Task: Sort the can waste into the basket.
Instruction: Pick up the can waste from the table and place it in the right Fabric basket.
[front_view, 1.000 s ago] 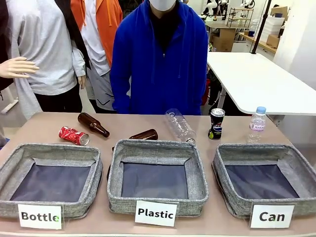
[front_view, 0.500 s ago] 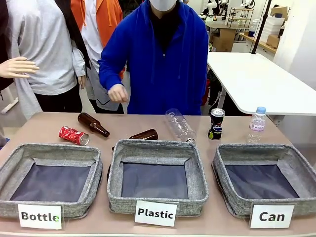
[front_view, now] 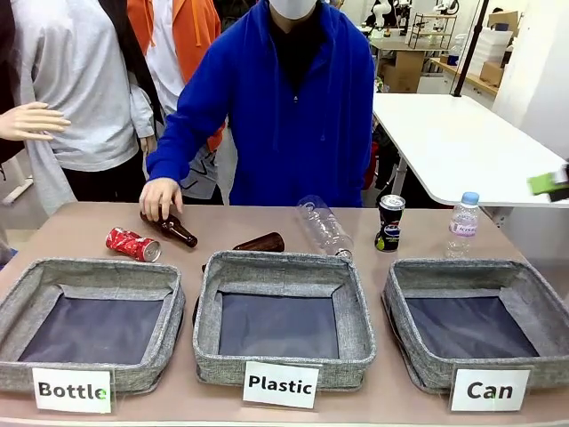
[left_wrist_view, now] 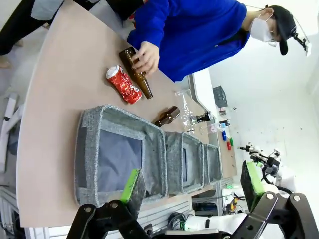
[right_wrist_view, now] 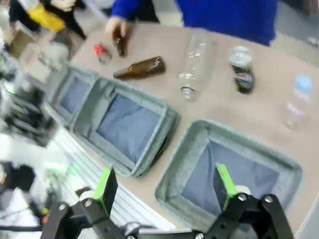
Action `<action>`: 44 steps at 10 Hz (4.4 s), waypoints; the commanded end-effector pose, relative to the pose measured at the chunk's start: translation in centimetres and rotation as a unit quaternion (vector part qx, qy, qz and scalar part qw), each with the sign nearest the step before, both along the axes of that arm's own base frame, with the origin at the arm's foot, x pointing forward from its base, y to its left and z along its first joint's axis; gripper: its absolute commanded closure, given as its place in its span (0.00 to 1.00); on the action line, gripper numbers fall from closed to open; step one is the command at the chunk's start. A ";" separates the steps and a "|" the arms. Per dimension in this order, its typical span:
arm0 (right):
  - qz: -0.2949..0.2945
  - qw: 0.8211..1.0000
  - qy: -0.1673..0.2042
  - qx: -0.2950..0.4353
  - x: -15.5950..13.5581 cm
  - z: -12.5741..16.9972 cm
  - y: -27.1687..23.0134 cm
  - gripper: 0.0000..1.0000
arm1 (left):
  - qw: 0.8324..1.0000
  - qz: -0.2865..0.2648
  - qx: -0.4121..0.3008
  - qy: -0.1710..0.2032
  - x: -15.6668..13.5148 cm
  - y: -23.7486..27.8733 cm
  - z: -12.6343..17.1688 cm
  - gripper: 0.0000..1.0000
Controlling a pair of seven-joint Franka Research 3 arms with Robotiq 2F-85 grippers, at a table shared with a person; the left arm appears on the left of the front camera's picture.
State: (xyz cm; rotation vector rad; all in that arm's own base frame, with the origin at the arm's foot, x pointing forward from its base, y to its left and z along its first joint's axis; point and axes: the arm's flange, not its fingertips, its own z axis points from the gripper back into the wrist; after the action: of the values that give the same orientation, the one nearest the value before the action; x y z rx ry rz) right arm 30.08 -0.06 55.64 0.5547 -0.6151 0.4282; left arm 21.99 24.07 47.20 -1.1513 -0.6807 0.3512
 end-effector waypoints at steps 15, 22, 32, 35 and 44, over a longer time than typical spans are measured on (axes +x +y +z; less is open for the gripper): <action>-0.077 0.982 -0.005 -0.174 15.5 -14.9 8.8 0.00 | 0.996 0.014 0.083 0.005 -8.1 4.8 8.2 0.00; -0.130 0.982 -0.017 -0.138 22.3 -19.3 9.2 0.00 | 0.999 0.005 0.046 0.009 -9.4 4.7 7.7 0.00; -0.181 0.977 -0.016 -0.114 25.1 -21.8 8.8 0.00 | 0.999 -0.007 0.031 0.015 -8.4 3.6 7.3 0.00; -0.183 0.976 0.003 -0.115 25.8 -22.9 8.6 0.00 | 1.000 -0.007 0.018 0.005 -8.4 3.1 7.1 0.00; -0.168 0.982 0.011 -0.090 25.4 -22.7 8.3 0.59 | 0.984 -0.154 0.005 0.094 -2.8 -6.3 2.1 0.00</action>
State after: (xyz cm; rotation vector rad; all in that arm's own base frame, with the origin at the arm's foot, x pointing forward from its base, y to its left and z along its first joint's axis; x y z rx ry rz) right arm 55.60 9.39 33.54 0.2316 -0.6070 0.1393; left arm 19.55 17.58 48.94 -1.1375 -0.3139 0.1943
